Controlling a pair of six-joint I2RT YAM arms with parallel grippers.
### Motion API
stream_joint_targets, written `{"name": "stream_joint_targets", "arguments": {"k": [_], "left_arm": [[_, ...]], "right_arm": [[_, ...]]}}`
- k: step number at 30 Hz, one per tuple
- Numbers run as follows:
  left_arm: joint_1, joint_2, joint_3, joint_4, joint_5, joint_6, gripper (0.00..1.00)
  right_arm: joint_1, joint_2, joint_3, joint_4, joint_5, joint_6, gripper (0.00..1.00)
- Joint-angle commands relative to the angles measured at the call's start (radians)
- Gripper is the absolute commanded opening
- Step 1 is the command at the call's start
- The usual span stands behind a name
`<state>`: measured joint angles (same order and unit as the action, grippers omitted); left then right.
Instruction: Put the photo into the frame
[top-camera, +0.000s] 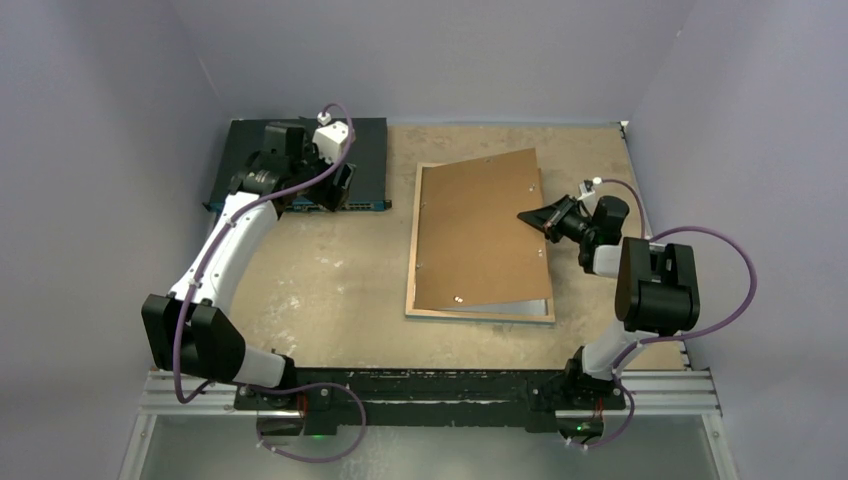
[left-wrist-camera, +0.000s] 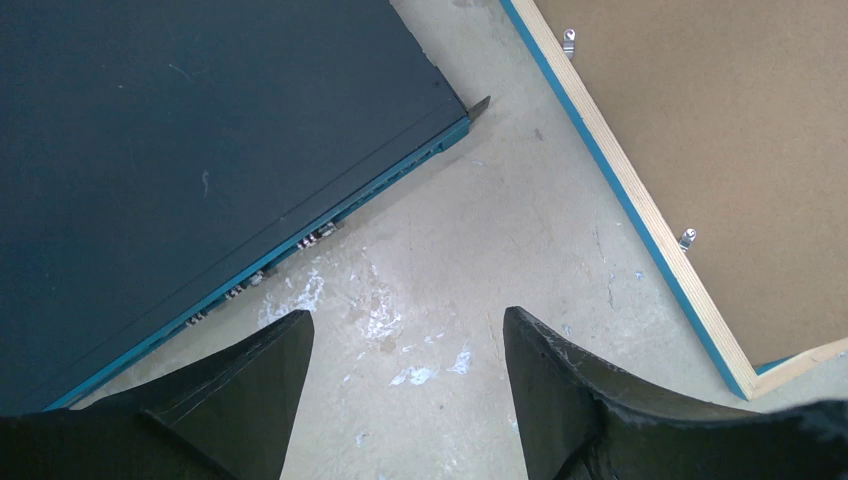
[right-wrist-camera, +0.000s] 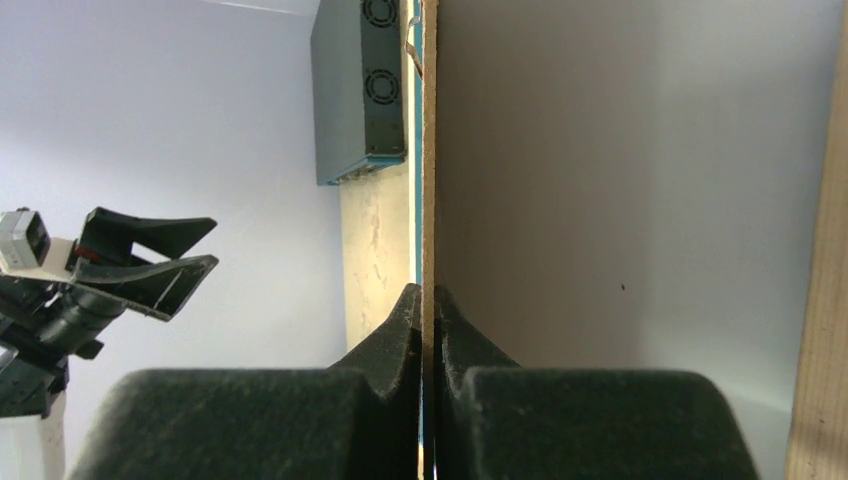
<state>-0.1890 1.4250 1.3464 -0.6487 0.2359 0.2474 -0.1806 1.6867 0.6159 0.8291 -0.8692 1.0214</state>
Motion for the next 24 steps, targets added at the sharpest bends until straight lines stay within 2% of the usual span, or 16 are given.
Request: {"name": "stream_joint_targets", "arguments": {"k": [1, 8, 16, 19, 20, 21, 24], "left_arm": [[0.005, 0.003, -0.01, 0.034, 0.028, 0.0, 0.68], [0.005, 0.003, -0.013, 0.034, 0.026, 0.007, 0.68], [0.004, 0.0, -0.029, 0.037, 0.036, 0.005, 0.68], [0.005, -0.001, -0.027, 0.038, 0.034, 0.007, 0.68], [0.005, -0.001, -0.026, 0.038, 0.034, 0.008, 0.68], [0.005, -0.001, -0.027, 0.038, 0.034, 0.008, 0.68], [0.005, -0.004, -0.032, 0.038, 0.034, 0.008, 0.68]], "right_arm": [[0.021, -0.051, 0.056, -0.085, 0.051, -0.097, 0.0], [0.035, -0.078, 0.053, -0.178, 0.112, -0.172, 0.01], [0.089, -0.097, 0.132, -0.368, 0.195, -0.318, 0.19], [0.123, -0.099, 0.189, -0.481, 0.249, -0.4, 0.6], [0.132, -0.1, 0.198, -0.501, 0.261, -0.417, 0.75], [0.139, -0.102, 0.201, -0.508, 0.27, -0.426, 0.96], [0.152, -0.111, 0.197, -0.523, 0.302, -0.443, 0.99]]}}
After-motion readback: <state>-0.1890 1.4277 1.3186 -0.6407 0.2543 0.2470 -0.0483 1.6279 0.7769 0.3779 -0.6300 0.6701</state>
